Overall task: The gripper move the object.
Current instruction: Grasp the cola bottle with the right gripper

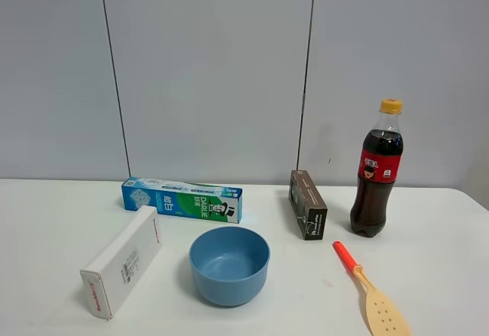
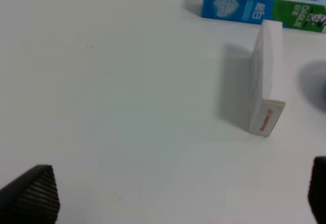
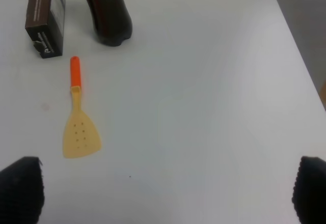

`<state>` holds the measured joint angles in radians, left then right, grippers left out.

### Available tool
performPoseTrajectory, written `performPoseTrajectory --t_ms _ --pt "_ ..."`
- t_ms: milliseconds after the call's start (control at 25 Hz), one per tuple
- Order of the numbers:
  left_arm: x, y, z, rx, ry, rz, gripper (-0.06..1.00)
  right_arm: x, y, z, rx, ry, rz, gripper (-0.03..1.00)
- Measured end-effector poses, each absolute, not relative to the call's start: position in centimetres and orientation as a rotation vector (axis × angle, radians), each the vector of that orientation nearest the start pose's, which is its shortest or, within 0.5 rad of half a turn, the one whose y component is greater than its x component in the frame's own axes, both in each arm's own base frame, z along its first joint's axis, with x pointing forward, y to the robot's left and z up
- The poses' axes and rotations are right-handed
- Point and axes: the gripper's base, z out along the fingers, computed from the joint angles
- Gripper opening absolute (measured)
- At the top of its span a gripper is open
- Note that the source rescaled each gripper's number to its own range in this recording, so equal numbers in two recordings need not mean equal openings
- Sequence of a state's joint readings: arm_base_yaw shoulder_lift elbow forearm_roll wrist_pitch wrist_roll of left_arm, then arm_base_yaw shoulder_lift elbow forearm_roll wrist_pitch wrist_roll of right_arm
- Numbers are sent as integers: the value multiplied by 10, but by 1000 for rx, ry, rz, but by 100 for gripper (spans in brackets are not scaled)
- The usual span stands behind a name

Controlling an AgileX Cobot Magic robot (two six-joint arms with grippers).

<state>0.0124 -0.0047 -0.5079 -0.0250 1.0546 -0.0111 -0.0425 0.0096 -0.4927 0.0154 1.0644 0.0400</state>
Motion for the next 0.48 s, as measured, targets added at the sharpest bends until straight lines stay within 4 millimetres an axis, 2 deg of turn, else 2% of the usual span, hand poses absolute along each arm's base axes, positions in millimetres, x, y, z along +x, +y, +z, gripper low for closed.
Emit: performPoseTrajectory --t_ms 480 --pt "-6 -2 280 -23 2025 -29 100 -3 1 275 85 2063 17 100"
